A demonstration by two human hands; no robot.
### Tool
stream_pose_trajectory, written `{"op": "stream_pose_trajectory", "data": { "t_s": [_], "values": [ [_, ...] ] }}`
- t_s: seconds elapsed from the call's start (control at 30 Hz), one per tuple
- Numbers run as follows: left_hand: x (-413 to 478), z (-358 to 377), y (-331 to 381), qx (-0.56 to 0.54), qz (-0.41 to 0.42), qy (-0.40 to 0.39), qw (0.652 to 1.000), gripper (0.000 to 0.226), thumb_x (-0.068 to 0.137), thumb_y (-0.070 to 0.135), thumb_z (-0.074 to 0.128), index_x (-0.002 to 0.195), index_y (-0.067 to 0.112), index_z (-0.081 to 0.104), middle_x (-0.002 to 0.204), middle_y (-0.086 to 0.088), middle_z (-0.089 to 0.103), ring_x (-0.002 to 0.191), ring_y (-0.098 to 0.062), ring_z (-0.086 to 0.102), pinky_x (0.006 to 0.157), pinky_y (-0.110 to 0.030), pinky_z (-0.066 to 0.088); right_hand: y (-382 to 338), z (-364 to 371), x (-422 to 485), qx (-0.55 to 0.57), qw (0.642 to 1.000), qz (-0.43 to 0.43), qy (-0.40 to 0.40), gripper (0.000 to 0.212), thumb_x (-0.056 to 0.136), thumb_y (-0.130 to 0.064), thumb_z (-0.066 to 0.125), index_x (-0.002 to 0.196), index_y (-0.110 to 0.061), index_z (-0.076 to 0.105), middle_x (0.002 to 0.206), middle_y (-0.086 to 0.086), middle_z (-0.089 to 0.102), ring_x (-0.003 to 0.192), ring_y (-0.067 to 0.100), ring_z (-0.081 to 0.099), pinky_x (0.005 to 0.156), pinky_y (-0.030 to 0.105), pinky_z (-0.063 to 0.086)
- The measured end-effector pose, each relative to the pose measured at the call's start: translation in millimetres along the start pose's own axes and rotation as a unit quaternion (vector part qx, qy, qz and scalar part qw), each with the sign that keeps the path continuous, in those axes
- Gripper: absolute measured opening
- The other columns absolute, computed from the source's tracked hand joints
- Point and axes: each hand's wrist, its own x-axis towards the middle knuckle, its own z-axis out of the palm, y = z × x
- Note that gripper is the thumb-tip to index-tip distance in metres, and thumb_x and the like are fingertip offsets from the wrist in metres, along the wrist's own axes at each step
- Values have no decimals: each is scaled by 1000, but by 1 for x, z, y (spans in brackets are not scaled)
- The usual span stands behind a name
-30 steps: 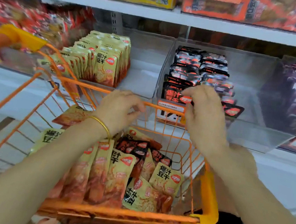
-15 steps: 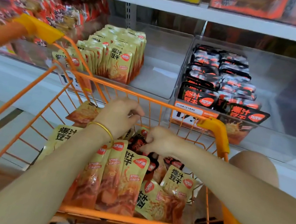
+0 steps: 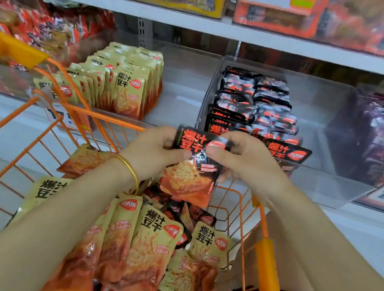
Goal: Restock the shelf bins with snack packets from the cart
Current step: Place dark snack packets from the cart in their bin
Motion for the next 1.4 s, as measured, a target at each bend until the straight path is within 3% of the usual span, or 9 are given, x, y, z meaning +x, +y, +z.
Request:
{"op": "stream_pose_trajectory", "data": {
  "t_s": [0.23,0.37,0.47,0.53,0.7,0.93,1.0,1.13,1.4],
  "values": [
    [42,41,57,-39,67,47,996,18,89,4,56,107,0,60,80,-2,60,44,7,50,45,-8,39,0,-55,-19,37,996,20,74,17,86,-8,65,76,-21,61,53,-12,60,48,6,51,41,18,40],
    [68,67,60,63,125,84,987,19,88,6,58,106,9,60,89,2,57,73,-1,53,69,-3,40,9,-115,-8,207,951,86,211,15,90,-5,57,76,-10,58,53,-3,63,45,9,53,40,15,37],
    [84,79,54,212,184,86,956,27,83,22,55,106,11,64,100,1,60,96,-19,56,93,-28,42,20,-157,12,255,920,142,260,19,94,-7,51,75,-8,54,47,1,55,28,4,42,28,10,26],
    [92,83,54,300,190,81,931,40,79,32,44,109,15,64,112,-3,62,110,-29,52,96,-45,40,31,-176,33,235,913,176,284,21,95,-10,50,74,-11,52,44,1,54,25,3,40,28,7,24],
    [102,96,46,420,173,46,890,56,85,49,27,126,25,56,139,2,47,132,-21,34,107,-43,21,58,-199,95,187,897,171,362,19,90,-2,58,97,-16,47,36,-6,54,25,0,46,28,9,31],
    [104,100,35,431,194,45,880,58,88,52,20,121,26,60,132,1,55,127,-22,44,107,-53,27,85,-227,127,225,896,231,304,18,94,-15,54,77,-15,49,75,1,55,45,7,55,34,10,36],
    [104,101,35,425,188,38,885,63,86,58,17,124,30,58,135,5,51,130,-18,39,110,-50,22,100,-223,136,199,892,198,356,22,90,-5,57,74,-14,47,76,7,57,42,9,60,39,18,48],
    [104,101,33,424,187,40,885,64,83,62,18,126,32,56,137,7,50,131,-15,37,113,-45,18,110,-213,156,-98,891,191,400,10,84,-10,63,91,-2,61,105,21,65,98,35,63,88,42,51],
    [102,100,32,421,204,52,882,59,86,57,23,120,25,61,130,2,56,127,-21,43,110,-43,21,124,-208,166,-237,844,225,426,25,91,-12,52,114,-2,55,119,21,59,111,36,55,86,36,44]
  ]
}}
